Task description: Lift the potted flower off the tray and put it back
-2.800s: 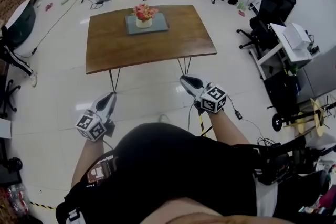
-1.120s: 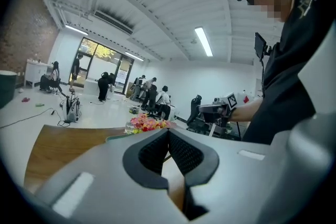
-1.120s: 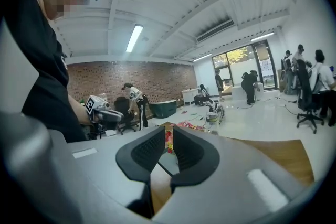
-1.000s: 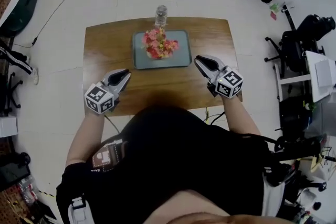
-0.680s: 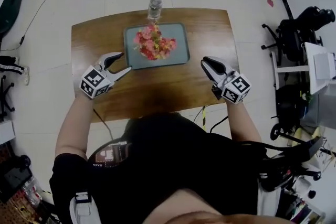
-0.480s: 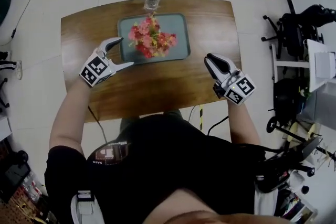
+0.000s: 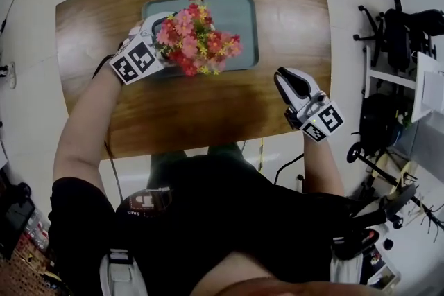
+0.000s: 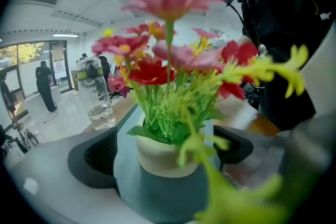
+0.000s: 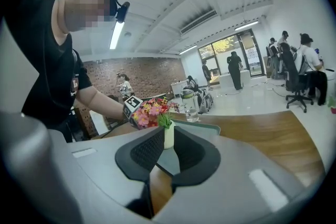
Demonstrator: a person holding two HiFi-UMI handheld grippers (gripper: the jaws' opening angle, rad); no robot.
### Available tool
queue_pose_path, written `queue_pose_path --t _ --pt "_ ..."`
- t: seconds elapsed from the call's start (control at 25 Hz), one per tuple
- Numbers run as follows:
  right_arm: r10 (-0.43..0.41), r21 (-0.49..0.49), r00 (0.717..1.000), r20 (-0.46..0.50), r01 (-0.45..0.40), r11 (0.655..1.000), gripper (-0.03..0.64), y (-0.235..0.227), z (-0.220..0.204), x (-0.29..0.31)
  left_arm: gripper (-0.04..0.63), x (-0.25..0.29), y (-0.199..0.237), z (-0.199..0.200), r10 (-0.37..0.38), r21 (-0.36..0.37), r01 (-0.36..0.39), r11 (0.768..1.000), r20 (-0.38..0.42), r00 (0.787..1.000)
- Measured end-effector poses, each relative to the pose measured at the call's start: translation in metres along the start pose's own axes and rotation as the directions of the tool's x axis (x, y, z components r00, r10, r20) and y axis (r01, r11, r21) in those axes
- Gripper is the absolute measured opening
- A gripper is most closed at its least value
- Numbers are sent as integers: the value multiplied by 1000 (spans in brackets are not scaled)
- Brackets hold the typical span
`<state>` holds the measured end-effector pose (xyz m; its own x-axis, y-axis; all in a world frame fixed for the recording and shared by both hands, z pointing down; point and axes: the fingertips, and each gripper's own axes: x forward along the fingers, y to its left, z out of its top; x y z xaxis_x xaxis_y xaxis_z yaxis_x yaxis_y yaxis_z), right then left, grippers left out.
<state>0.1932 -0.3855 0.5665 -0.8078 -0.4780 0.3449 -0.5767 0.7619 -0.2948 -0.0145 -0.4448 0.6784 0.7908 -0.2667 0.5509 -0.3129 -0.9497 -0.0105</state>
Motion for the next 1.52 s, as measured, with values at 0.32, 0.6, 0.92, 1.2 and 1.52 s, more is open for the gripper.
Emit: queue_pose_path --t 0.32,0.6,0.92,1.2,1.52 --pt "-8 8 1000 -7 8 1000 69 -6 -8 -9 548 41 -7 -8 -36 39 38 999 -44 998" --pt "-18 13 1000 -12 19 1000 69 -11 -12 -15 538 54 -11 -9 -31 44 31 999 -19 999" --pt "9 -4 1000 -24 -9 1000 69 -1 -7 -7 537 24 -6 15 -16 51 13 999 49 999" --pt "65 -35 997 -35 -66 997 69 20 10 34 537 -67 14 9 59 78 -65 995 68 996" --pt "139 -62 987 -76 -144 988 69 72 19 116 537 -180 30 -91 146 25 -146 989 -24 989"
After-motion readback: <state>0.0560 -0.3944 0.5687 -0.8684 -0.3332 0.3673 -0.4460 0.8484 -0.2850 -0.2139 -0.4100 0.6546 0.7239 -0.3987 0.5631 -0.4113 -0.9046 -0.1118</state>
